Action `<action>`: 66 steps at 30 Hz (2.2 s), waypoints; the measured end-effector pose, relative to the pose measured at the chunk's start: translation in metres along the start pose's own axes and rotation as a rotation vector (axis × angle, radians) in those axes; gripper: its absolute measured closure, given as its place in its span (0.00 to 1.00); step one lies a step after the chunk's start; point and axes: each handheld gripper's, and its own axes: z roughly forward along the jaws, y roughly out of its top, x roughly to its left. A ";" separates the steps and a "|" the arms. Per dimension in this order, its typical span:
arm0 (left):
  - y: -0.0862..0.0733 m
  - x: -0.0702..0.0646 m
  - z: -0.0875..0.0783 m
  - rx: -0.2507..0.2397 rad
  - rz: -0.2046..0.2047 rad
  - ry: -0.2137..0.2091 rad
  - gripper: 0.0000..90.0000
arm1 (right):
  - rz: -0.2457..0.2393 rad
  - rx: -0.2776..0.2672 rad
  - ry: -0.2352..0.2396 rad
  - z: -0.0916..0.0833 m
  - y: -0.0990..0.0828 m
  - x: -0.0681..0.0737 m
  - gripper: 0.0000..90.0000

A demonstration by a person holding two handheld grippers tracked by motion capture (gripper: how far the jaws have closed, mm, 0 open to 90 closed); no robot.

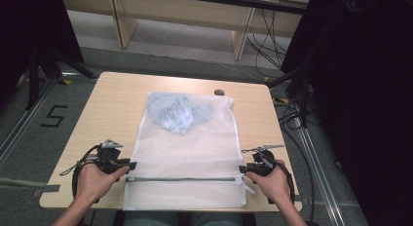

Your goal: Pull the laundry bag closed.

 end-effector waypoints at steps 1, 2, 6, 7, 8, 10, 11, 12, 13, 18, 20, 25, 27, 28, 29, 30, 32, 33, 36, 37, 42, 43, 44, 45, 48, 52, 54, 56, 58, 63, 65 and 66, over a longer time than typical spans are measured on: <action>0.000 0.000 0.000 0.000 0.000 0.000 0.78 | 0.017 -0.029 -0.008 -0.001 0.001 0.005 0.68; 0.000 0.000 0.000 0.014 -0.008 0.008 0.79 | 0.033 -0.022 0.004 -0.003 0.002 0.007 0.69; 0.000 0.002 0.000 0.025 -0.018 0.009 0.84 | 0.013 -0.060 0.051 -0.001 0.005 0.017 0.71; 0.000 0.002 0.000 0.032 -0.018 0.006 0.86 | 0.012 -0.050 0.055 -0.002 0.005 0.020 0.72; 0.001 0.002 0.001 0.039 -0.024 0.006 0.89 | -0.016 -0.011 0.099 -0.003 0.008 0.025 0.75; 0.000 0.000 0.002 0.032 -0.026 0.018 0.91 | -0.038 -0.015 0.100 -0.001 0.009 0.032 0.76; 0.001 0.001 0.002 0.051 -0.025 0.011 0.92 | -0.039 -0.010 0.128 -0.002 0.010 0.034 0.77; 0.001 0.001 0.002 0.051 -0.025 0.011 0.93 | -0.039 -0.010 0.128 -0.002 0.010 0.034 0.77; 0.001 0.001 0.002 0.059 -0.030 0.002 0.93 | -0.044 -0.016 0.120 0.000 0.010 0.037 0.77; 0.000 0.001 0.001 0.117 -0.011 0.025 0.97 | -0.012 -0.036 0.153 0.004 0.010 0.050 0.77; 0.000 0.001 0.002 0.124 -0.003 0.026 0.99 | -0.054 -0.051 0.143 0.007 0.011 0.051 0.77; 0.000 0.000 0.004 0.161 -0.003 0.020 0.99 | -0.078 -0.027 0.161 0.009 0.012 0.060 0.78; 0.000 0.000 0.005 0.180 0.003 0.027 0.99 | -0.065 -0.049 0.162 0.012 0.011 0.062 0.78; -0.001 -0.001 0.006 0.180 -0.009 0.027 0.99 | -0.081 -0.021 0.166 0.009 0.012 0.063 0.78; -0.001 0.000 0.006 0.195 -0.006 0.025 0.99 | -0.080 -0.043 0.167 0.012 0.012 0.065 0.78; -0.001 0.000 0.007 0.203 -0.007 0.035 0.99 | -0.091 -0.034 0.171 0.012 0.013 0.069 0.78; -0.004 -0.002 0.009 0.210 -0.039 0.041 0.99 | -0.107 -0.029 0.185 0.012 0.014 0.072 0.78; -0.004 -0.002 0.009 0.210 -0.039 0.041 1.00 | -0.107 -0.029 0.185 0.012 0.014 0.072 0.78; -0.003 -0.005 0.008 0.218 -0.048 0.043 1.00 | -0.129 -0.038 0.190 0.013 0.016 0.076 0.78; -0.004 -0.007 0.007 0.206 -0.044 0.050 1.00 | -0.112 -0.030 0.180 0.013 0.016 0.078 0.78; -0.005 -0.007 0.008 0.245 -0.063 0.046 1.00 | -0.133 -0.039 0.203 0.017 0.016 0.084 0.78; -0.005 -0.006 0.008 0.246 -0.064 0.047 1.00 | -0.140 -0.020 0.202 0.016 0.017 0.084 0.78; -0.005 -0.006 0.008 0.250 -0.071 0.058 1.00 | -0.133 -0.044 0.210 0.018 0.016 0.086 0.77; -0.005 -0.006 0.008 0.250 -0.071 0.058 1.00 | -0.133 -0.044 0.210 0.018 0.016 0.086 0.77; -0.005 -0.005 0.008 0.263 -0.071 0.052 1.00 | -0.144 -0.028 0.226 0.022 0.018 0.095 0.77; -0.006 -0.005 0.010 0.264 -0.069 0.045 1.00 | -0.157 -0.012 0.225 0.025 0.020 0.101 0.77; -0.006 -0.005 0.011 0.268 -0.067 0.041 0.99 | -0.159 -0.009 0.240 0.027 0.021 0.106 0.77; -0.004 -0.005 0.009 0.259 -0.065 0.036 0.99 | -0.160 0.016 0.242 0.029 0.022 0.116 0.77; -0.004 -0.006 0.009 0.248 -0.067 0.033 0.99 | -0.197 -0.004 0.253 0.032 0.025 0.120 0.77; -0.005 -0.006 0.013 0.285 -0.062 0.036 1.00 | -0.224 0.002 0.267 0.036 0.028 0.130 0.77; -0.006 -0.006 0.016 0.287 -0.063 0.027 1.00 | -0.230 0.014 0.277 0.037 0.030 0.135 0.76; -0.005 -0.005 0.017 0.290 -0.043 0.023 1.00 | -0.239 0.018 0.283 0.039 0.031 0.140 0.76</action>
